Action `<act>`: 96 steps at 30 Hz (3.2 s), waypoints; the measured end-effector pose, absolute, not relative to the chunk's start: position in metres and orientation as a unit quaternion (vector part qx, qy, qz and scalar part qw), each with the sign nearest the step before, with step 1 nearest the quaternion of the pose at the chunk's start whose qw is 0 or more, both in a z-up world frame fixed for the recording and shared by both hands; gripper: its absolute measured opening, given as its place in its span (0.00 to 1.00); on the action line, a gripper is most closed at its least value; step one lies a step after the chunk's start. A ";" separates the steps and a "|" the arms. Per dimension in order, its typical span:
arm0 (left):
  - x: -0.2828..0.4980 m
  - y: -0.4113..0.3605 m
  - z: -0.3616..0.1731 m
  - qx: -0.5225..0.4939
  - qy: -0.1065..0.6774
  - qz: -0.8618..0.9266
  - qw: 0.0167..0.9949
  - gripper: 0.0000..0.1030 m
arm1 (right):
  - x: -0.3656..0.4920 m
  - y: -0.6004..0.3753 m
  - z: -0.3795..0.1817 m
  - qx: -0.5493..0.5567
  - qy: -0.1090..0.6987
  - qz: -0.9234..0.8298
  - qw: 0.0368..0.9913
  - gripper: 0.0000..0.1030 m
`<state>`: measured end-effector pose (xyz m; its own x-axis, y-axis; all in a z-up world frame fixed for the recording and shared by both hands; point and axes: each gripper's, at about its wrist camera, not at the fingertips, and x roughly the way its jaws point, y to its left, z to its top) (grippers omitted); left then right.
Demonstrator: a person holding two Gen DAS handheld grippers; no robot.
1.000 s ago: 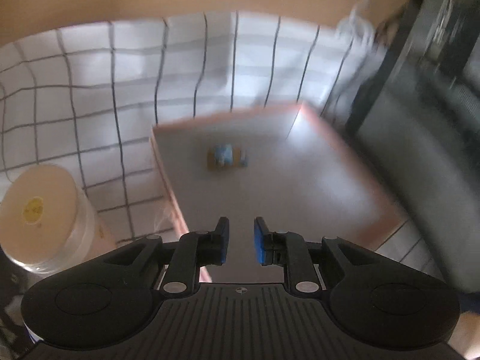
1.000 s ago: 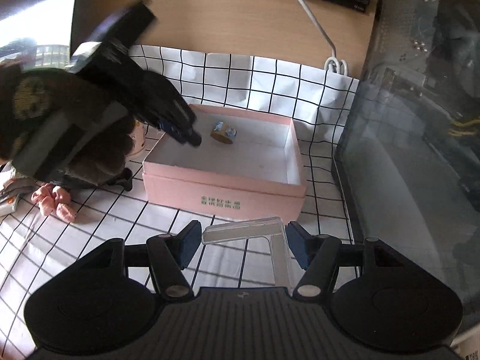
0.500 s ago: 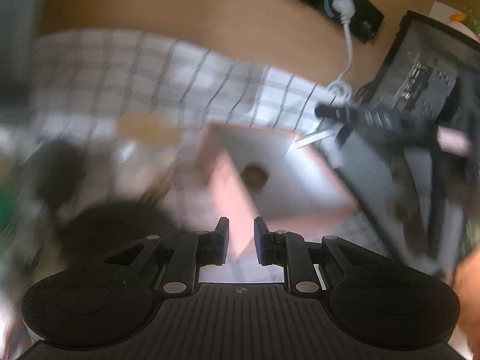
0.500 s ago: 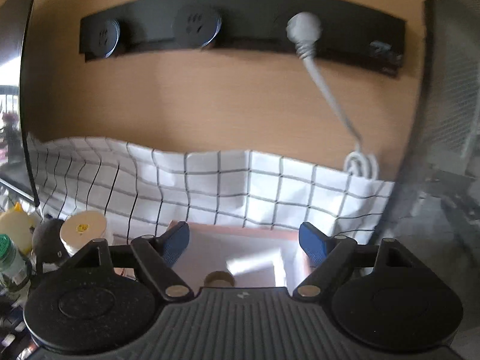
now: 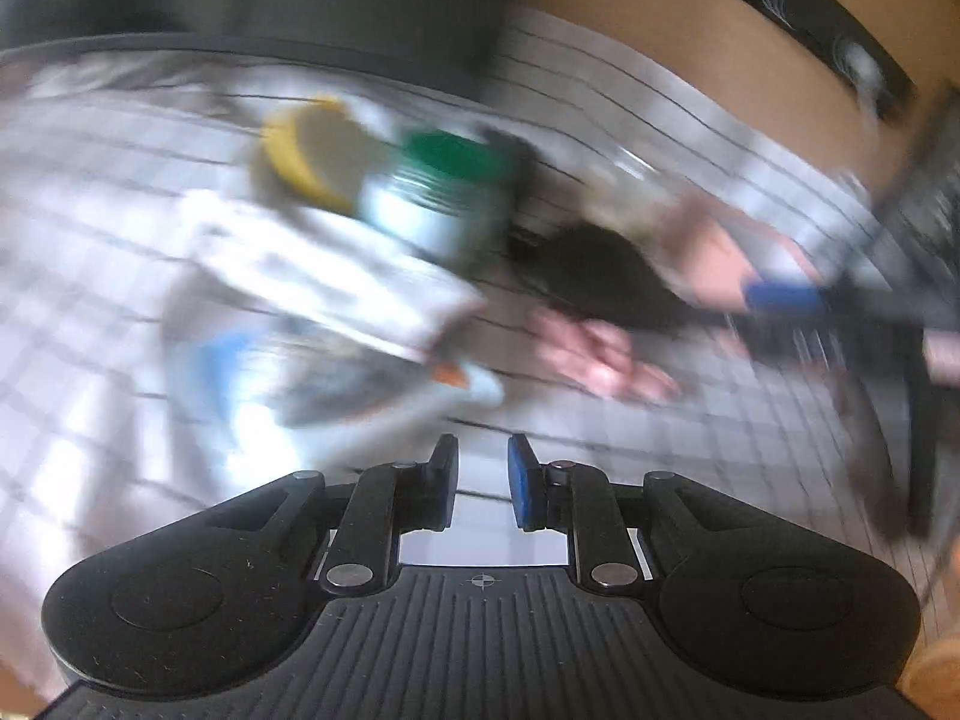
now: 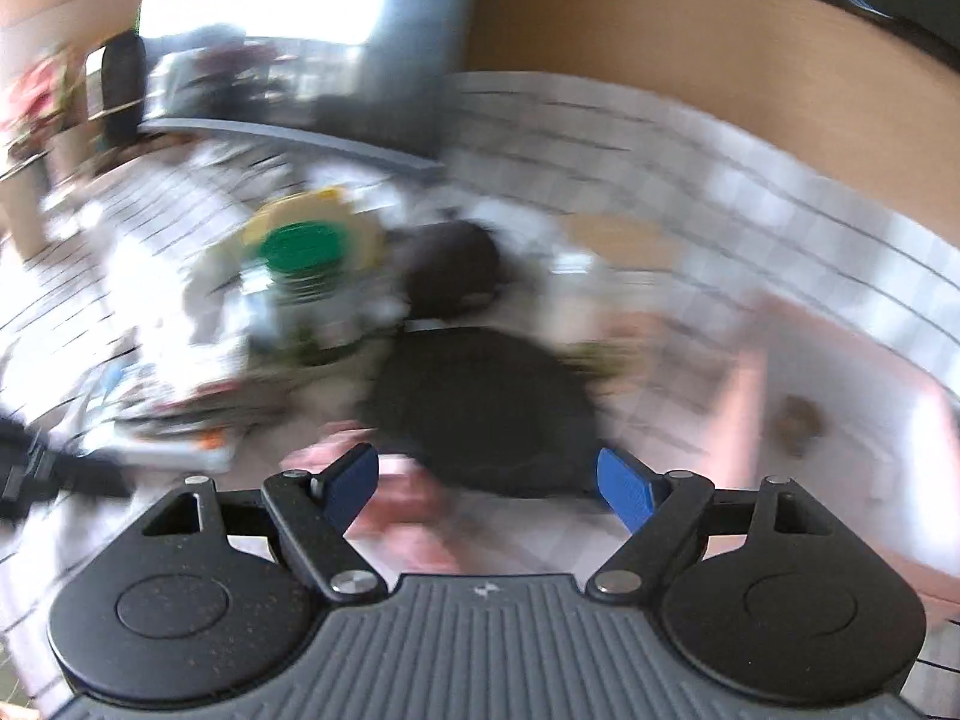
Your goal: Organize soft objects
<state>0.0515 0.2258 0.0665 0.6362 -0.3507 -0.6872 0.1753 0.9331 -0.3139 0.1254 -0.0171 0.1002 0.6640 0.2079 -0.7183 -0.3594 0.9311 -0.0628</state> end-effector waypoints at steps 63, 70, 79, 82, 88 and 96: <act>0.132 0.099 0.036 0.023 0.433 -0.147 0.889 0.23 | 0.046 -0.089 0.089 -0.091 0.398 0.049 0.912 0.78; 0.138 0.118 0.036 -0.053 0.442 -0.136 0.885 0.19 | 0.045 -0.087 0.089 -0.094 0.396 0.055 0.912 0.78; 0.123 0.111 0.034 -0.016 0.420 -0.144 0.896 0.13 | 0.053 -0.077 0.093 -0.122 0.378 0.083 0.914 0.78; 0.110 0.125 0.037 -0.046 0.420 -0.151 0.894 0.11 | 0.062 -0.065 0.097 -0.155 0.351 0.105 0.917 0.78; 0.074 0.160 0.054 -0.073 0.405 -0.151 0.899 0.10 | 0.095 -0.019 0.082 -0.246 0.331 0.158 0.897 0.59; 0.045 0.192 0.073 -0.097 0.391 -0.145 0.904 0.10 | 0.110 0.023 0.063 -0.297 0.333 0.201 0.872 0.53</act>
<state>0.0445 0.1915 0.0727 0.6518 -0.3382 -0.6788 0.1868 0.9391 -0.2884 0.1100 0.0228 0.0626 0.6972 0.1525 -0.7005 -0.5484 0.7427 -0.3841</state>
